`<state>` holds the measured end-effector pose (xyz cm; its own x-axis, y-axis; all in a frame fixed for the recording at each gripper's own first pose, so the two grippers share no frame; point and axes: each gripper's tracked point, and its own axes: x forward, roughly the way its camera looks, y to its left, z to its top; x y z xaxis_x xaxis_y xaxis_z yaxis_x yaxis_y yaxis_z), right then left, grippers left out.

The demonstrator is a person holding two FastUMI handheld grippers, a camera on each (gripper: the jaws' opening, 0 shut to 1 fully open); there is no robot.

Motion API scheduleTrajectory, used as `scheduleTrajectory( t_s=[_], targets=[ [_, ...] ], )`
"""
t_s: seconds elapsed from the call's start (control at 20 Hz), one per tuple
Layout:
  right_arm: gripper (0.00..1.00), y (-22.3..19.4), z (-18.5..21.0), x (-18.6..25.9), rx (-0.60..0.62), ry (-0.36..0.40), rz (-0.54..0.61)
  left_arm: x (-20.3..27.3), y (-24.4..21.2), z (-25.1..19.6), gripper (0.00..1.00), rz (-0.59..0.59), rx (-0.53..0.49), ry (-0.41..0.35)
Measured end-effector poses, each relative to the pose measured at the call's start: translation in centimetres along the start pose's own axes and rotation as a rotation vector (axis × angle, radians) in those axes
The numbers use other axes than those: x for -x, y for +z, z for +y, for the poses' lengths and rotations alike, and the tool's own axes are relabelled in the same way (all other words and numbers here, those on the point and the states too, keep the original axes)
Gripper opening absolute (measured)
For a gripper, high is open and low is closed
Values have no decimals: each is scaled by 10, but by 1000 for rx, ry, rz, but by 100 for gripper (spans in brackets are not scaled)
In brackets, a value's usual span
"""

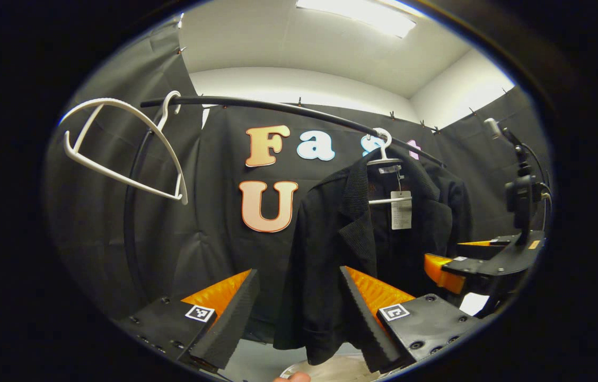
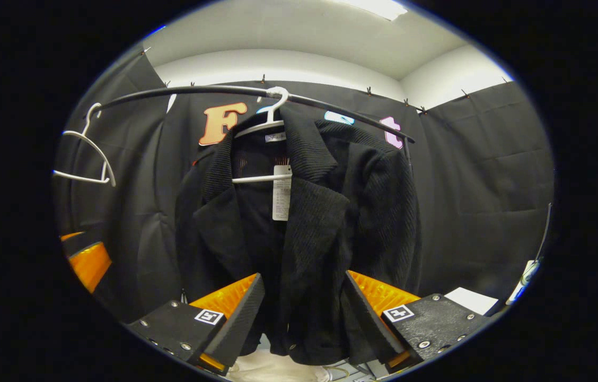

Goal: Grasp the clothes on the hanger with both hands and then place them into the laundry hamper below.

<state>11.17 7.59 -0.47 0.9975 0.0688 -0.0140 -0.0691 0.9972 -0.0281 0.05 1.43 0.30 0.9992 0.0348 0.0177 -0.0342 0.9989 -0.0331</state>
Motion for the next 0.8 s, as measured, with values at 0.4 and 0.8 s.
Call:
scheduleTrajectory(
  t_s=[0.4,0.8],
  targets=[
    [94,-26,-21,-73,78,-225,28,9,0,53,97,7,3,27],
    [31,-47,-71,-79,167,-284,43,1,-2,74,100,8,31,46]
  ],
)
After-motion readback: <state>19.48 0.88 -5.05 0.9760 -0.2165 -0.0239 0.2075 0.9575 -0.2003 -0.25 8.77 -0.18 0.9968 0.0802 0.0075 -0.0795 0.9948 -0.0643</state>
